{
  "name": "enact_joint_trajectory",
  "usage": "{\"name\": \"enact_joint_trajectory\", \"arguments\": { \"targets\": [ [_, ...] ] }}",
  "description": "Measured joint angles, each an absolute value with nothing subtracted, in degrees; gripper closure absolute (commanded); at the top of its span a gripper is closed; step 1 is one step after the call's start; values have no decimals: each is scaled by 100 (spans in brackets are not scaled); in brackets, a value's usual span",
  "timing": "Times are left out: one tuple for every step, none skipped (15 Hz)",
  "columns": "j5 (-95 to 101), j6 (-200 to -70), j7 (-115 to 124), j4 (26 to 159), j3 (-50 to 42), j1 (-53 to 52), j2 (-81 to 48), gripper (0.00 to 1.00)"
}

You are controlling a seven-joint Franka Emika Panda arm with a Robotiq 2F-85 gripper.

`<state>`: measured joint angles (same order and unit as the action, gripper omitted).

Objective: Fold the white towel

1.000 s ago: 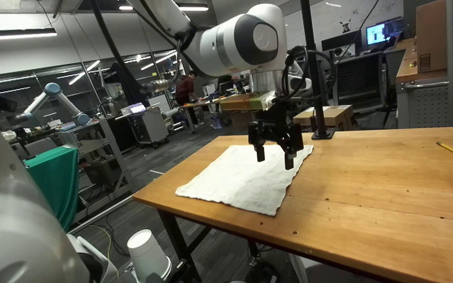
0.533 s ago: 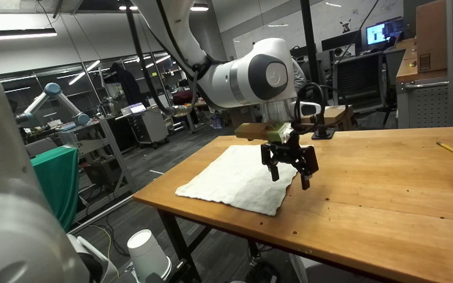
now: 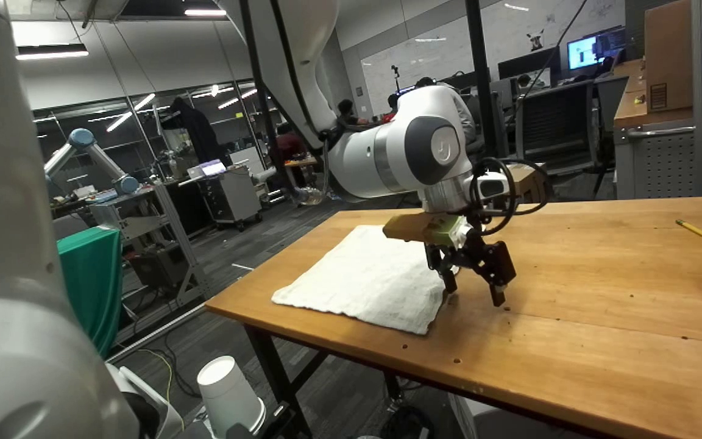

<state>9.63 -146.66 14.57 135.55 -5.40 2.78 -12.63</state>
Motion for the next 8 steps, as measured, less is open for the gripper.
{"name": "enact_joint_trajectory", "arguments": {
  "targets": [
    [922,-14582,1444,13556,-524,266,-1272,0],
    [808,-14431,1388,13554,-481,261,-1270,0],
    [618,-14239,1272,13549,-417,259,-1261,0],
    [398,-14039,1142,13542,-342,257,-1246,0],
    [200,-13861,1031,13530,-273,255,-1232,0],
    [38,-13710,947,13519,-216,252,-1216,0],
    [-90,-13574,884,13498,-176,251,-1204,0],
    [-200,-13443,820,13469,-154,251,-1194,0]
  ]
}}
